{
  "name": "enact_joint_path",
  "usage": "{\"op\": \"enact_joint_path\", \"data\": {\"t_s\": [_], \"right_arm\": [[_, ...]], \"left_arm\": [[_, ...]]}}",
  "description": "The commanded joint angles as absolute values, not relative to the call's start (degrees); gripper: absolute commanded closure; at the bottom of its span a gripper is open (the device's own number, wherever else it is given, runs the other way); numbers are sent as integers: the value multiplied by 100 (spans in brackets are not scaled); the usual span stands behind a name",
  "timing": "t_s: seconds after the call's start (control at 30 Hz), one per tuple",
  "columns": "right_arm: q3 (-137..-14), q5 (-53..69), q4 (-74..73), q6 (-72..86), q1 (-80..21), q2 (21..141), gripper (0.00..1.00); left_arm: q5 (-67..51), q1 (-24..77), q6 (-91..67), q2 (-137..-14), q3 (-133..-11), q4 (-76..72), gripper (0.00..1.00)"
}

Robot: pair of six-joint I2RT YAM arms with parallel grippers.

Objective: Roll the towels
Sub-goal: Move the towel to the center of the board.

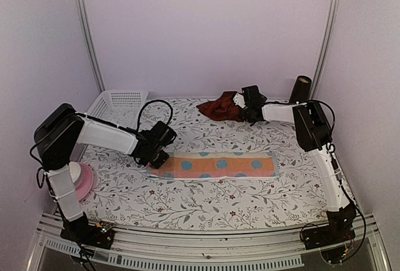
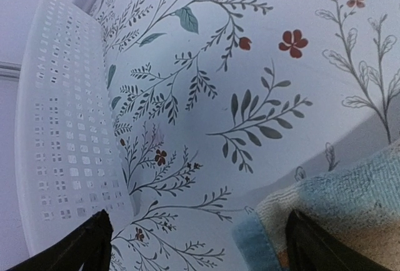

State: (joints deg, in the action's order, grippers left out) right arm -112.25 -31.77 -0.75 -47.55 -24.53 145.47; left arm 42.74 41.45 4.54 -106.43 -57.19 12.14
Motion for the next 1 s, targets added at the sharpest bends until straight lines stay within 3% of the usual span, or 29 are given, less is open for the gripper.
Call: {"op": "enact_joint_path", "data": {"t_s": [0.0,0.23,0.47,0.7,0.97], "right_arm": [[-11663,-3972,-37,-5270,-1870,14886,1],[-10971,-2794,-1074,-5083,-1881,13158,1],[-8984,-2074,-1813,-4701,-1947,11361,1],[-7178,86,-3090,-3724,-1925,9482,1],[-6308,1621,-3561,-3072,-1600,9416,4]], "left_arm": [[4369,4101,462,-10709,-5651,1270,3],[4280,4096,409,-10714,-5669,1279,3],[4261,4104,385,-10625,-5610,1281,3],[4213,4069,431,-10589,-5547,1169,3],[4414,4061,430,-10688,-5381,1085,3]]}}
